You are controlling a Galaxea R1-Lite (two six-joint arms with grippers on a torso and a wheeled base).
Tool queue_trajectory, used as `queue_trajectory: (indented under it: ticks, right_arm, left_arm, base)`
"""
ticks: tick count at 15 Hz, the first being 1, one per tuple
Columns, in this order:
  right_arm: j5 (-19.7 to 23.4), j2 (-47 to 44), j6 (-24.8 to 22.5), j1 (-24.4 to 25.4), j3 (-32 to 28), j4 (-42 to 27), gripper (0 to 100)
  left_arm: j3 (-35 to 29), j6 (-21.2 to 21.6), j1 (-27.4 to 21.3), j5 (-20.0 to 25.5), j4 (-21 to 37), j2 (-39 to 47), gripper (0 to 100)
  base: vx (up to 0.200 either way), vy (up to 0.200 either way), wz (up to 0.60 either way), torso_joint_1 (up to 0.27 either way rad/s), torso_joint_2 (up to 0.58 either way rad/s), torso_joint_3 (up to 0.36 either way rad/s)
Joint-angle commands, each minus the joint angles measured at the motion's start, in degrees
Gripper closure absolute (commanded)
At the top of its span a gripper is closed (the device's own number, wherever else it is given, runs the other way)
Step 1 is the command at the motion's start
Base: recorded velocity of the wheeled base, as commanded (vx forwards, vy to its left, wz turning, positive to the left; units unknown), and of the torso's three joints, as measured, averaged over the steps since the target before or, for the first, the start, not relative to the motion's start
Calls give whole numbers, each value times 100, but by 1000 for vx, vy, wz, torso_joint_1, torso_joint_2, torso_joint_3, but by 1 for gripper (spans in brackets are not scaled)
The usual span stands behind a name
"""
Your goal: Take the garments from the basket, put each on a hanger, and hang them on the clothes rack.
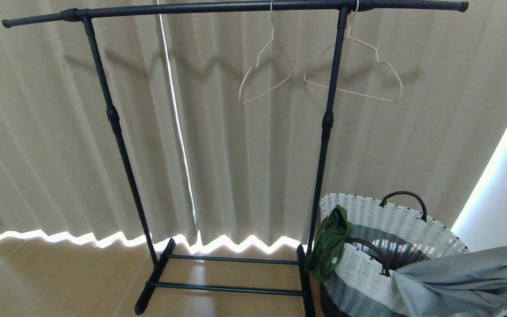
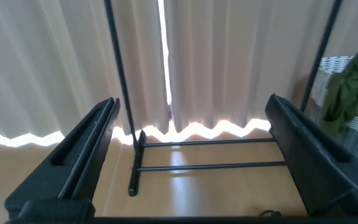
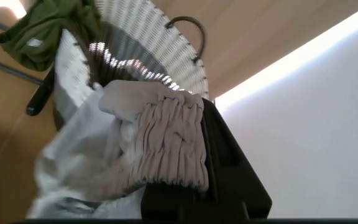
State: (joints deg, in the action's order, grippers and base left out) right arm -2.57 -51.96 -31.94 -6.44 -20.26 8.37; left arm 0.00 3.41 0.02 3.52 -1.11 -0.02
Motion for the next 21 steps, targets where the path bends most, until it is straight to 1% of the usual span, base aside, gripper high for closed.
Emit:
queue_trajectory:
  ticks: [1,5,7,10,12,14,15,16,17,18,19,20,21]
  right_arm:
    - [2,-16,-5,2,-4,6,100]
    - [46,-34,-5,11,-22,6,100]
    - [222,-7,4,72,-22,15,100]
    - [371,28,21,231,-22,24,100]
    - [697,28,91,538,-57,68,100]
    - [943,19,469,951,-101,77,100]
    - [943,10,636,1197,-198,68,100]
    - [943,1,838,1443,-356,50,100]
    - [952,-25,1058,1663,-532,33,100]
    - [952,-51,1181,1795,-628,24,100]
    - [943,-192,1436,2164,-883,24,100]
    - [952,-289,1542,2296,-1024,24,100]
    - [952,-421,1612,2375,-1129,68,100]
  left_arm:
    - [0,1,-2,-1,-3,2,0]
    - [0,10,-2,-18,-3,2,0]
    - [0,-25,-2,-36,-3,2,0]
    - [0,-25,-2,-45,-3,2,0]
    - [0,-43,6,70,-3,2,0]
    - [0,-7,6,140,-56,2,0]
    - [-97,-16,-2,263,-56,2,0]
    - [-378,-16,-2,606,-3,11,0]
    - [-668,-25,-38,896,-3,187,0]
    - [-835,-25,-46,984,-3,398,0]
    - [-1310,-34,-46,1072,-47,1119,0]
    - [-1652,-16,-143,1107,-74,1751,0]
    - [-1925,-43,-416,1212,-153,2375,0]
  base:
    - [0,200,0,12,7,2]
    - [0,0,0,0,0,0]
    - [0,0,0,0,0,0]
    - [0,0,0,0,0,0]
    - [0,0,0,0,0,0]
    - [0,0,0,0,0,0]
    - [0,0,0,0,0,0]
    - [0,0,0,0,0,0]
    - [0,0,0,0,0,0]
    - [0,0,0,0,0,0]
    - [0,0,0,0,0,0]
    - [0,0,0,0,0,0]
    - [0,0,0,0,0,0]
